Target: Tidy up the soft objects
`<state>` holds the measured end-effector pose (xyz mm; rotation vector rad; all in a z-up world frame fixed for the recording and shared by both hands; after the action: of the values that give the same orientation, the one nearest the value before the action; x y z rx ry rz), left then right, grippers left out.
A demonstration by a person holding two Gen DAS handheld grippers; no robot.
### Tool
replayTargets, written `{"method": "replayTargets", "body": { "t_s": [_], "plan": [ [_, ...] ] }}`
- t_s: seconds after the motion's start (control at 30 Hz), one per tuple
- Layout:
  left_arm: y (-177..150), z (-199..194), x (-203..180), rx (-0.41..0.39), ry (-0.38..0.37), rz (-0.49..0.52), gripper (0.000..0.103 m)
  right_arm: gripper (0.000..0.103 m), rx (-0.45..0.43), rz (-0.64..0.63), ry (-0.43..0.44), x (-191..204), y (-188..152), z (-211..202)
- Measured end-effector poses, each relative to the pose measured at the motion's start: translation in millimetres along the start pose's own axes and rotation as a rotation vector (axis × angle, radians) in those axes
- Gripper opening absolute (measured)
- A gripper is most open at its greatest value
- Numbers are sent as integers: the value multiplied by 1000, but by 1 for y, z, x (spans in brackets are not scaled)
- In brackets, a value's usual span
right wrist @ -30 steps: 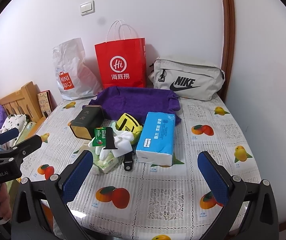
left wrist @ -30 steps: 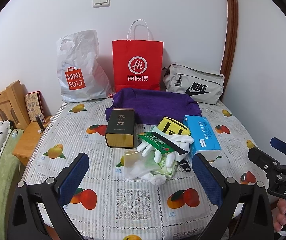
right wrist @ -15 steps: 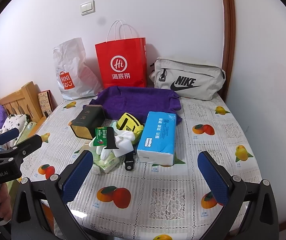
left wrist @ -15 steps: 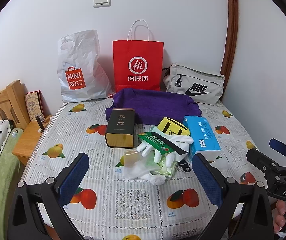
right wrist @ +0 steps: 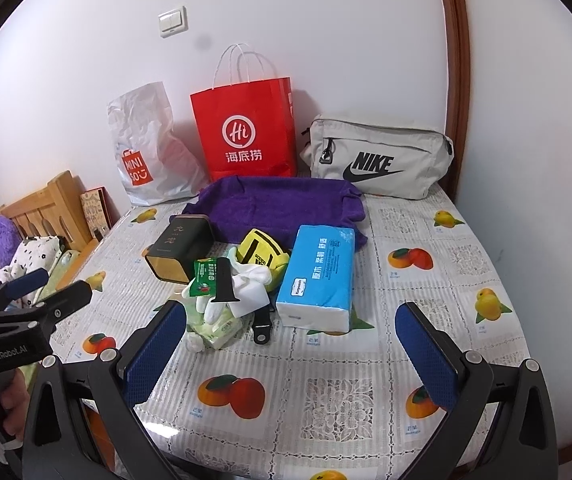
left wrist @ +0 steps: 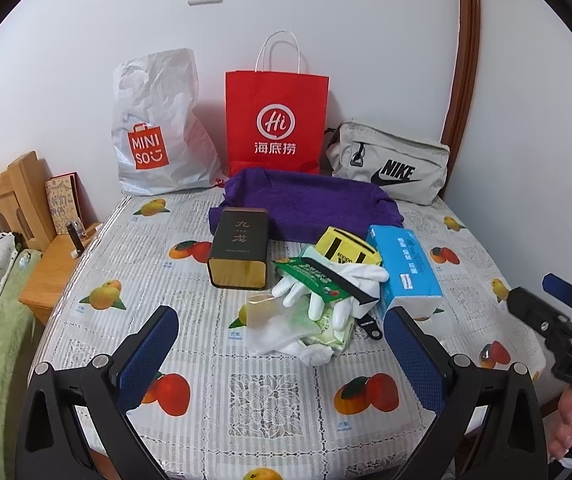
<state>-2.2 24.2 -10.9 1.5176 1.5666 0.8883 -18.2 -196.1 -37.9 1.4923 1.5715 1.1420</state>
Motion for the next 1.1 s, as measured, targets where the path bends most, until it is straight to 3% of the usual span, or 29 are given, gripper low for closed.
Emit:
{"method": "replayTargets", "body": {
  "t_s": [0.5,0.8,1.0,1.1],
  "plan": [
    [-22,42,1,56,-4,23,103,103,67,66,0,-25,-20,40],
    [-41,84,27,139,59,-6,103,102,93,4,130,0,-23,85],
    [-48,100,48,168,90,-45,103,92,119,-64,247,33,-15,127],
    [-48,106,57,168,80,-66,103,78,143,-101,287,48,-15,146]
  ]
}}
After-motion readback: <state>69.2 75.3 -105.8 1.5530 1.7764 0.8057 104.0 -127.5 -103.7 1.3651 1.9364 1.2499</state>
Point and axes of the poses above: each gripper's, at about its wrist camera, not at the fingertips, and z roughly the way its jaws point, x to its left, y to its top, the point moved 1 cm from there along z, roughly the way its jaws point, and after that the axes turned 12 degrees about -x, right-handed, at the moved point
